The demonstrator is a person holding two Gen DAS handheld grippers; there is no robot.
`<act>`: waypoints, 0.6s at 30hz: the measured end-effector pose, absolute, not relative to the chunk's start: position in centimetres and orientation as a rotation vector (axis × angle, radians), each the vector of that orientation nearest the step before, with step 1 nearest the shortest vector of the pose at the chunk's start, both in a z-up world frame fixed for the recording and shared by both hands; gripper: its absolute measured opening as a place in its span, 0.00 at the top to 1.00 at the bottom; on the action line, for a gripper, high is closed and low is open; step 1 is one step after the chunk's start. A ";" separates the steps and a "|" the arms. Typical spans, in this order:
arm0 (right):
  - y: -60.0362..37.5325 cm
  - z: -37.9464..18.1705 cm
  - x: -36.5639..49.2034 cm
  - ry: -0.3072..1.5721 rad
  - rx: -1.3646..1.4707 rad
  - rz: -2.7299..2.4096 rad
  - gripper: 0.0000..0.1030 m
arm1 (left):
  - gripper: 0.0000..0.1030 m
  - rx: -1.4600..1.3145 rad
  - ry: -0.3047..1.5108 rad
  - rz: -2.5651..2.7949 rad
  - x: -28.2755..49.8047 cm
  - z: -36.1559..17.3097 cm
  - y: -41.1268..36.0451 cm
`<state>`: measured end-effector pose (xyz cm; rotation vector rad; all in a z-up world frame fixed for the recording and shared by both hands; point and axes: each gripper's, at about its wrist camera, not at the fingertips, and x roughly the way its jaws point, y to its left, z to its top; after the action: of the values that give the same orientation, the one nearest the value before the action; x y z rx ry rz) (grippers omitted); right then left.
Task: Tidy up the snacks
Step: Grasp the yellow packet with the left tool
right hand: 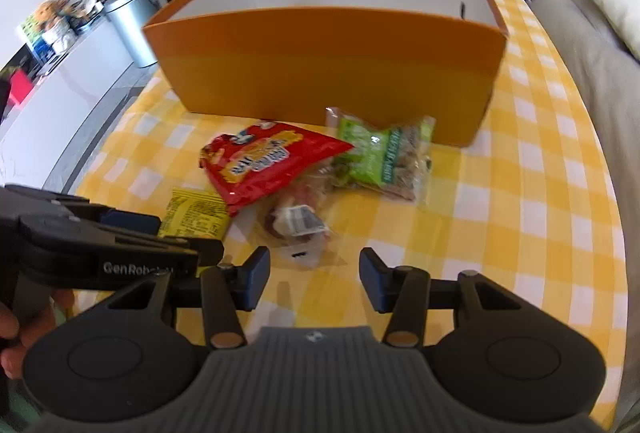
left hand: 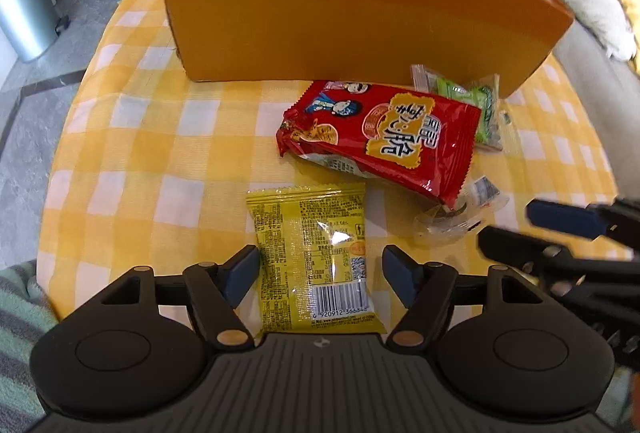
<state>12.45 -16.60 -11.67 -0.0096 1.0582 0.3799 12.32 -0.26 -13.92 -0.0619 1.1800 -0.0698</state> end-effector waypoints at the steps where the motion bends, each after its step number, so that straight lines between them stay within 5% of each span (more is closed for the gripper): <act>1: -16.8 -11.7 12.6 1.059 -0.006 0.375 0.54 | 0.21 -0.043 1.170 -0.071 12.3 -13.9 -0.5; 3: -16.9 -11.7 12.7 1.054 -0.003 0.371 0.54 | 0.24 -0.016 1.168 -0.070 12.2 -13.9 -0.6; 5: -16.8 -11.6 12.9 1.050 0.002 0.381 0.54 | 0.40 -0.007 1.164 -0.066 12.2 -13.8 -0.5; 14: -15.0 -11.1 13.8 1.034 -0.017 0.417 0.51 | 0.43 -0.129 1.141 -0.027 12.0 -12.8 2.4; 18: -14.2 -10.4 14.7 0.998 -0.026 0.441 0.42 | 0.43 -0.174 1.106 0.004 12.0 -11.7 3.7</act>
<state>14.75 -14.15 -10.38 -0.0259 0.9984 0.4411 12.02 3.73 -11.71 -0.1743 1.1060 0.0042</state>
